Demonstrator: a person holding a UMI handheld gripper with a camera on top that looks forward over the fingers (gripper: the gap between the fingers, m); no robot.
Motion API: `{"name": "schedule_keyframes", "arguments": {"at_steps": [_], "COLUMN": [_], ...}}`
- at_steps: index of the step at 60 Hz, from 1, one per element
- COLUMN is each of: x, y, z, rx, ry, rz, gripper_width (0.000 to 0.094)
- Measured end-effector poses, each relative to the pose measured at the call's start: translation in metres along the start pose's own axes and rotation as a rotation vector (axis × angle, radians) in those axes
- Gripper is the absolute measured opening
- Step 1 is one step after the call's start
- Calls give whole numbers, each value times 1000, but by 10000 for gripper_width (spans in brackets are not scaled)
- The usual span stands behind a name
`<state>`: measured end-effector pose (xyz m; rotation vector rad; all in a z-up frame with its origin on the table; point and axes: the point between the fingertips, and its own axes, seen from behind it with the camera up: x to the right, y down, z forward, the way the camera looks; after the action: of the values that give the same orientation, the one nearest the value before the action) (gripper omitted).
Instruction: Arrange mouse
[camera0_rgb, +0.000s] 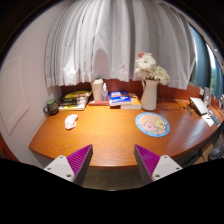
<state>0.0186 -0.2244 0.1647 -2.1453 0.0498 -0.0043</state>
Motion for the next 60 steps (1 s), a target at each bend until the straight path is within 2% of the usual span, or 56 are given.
{"name": "schedule_keyframes", "arguments": {"at_steps": [3, 14, 31, 47, 52, 60], "x": [-32, -111, -213, -263, -266, -265], "y": [43, 67, 46, 3, -3, -2], "z": [49, 115, 219, 303, 319, 337], "rx": [-31, -108, -169, -161, -174, -189], "ry": [-13, -85, -149, -160, -155, -133], "rz": [-7, -18, -51, -52, -50, -57], "gripper_width": [837, 839, 844, 842, 803, 607]}}
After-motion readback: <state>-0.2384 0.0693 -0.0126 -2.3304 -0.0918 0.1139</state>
